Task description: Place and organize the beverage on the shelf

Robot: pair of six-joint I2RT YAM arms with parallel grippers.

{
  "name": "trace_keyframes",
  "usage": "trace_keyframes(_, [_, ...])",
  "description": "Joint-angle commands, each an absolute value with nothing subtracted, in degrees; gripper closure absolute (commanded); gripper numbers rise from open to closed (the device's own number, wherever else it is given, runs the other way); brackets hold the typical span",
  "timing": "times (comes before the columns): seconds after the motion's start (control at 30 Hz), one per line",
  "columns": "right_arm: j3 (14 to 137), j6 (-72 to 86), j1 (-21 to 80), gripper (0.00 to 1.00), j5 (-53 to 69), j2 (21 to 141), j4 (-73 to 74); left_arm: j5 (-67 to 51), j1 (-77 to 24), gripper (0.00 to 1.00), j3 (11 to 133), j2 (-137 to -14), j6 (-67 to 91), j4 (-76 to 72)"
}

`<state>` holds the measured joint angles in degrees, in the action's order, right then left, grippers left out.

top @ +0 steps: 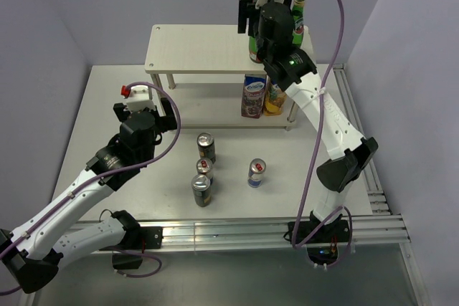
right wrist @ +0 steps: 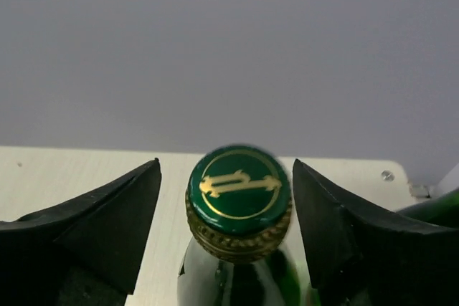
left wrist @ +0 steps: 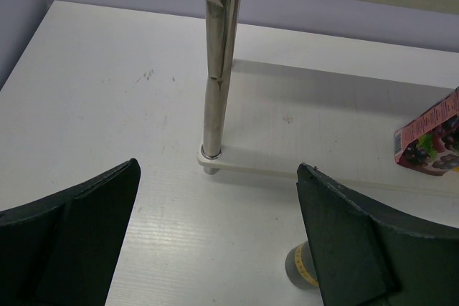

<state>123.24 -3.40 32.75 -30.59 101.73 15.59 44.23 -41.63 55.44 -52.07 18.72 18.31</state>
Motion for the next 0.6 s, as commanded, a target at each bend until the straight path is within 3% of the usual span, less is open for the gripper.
trace_keyframes(0.0, [120.68, -2.64, 33.05, 0.18, -31.55, 100.37, 15.21, 44.03, -41.31, 0.02, 56.78, -50.98, 18.54, 17.14])
trace_keyframes(0.27, [111.55, -2.11, 35.5, 0.04, -35.76, 93.7, 13.28, 44.56, -41.22, 0.02, 56.78, -51.06, 18.46, 17.14])
trace_keyframes(0.57, [96.0, -0.09, 40.86, 0.02, -41.82, 81.48, 10.11, 45.0, -41.13, 0.02, 56.69, -50.98, 18.46, 17.23])
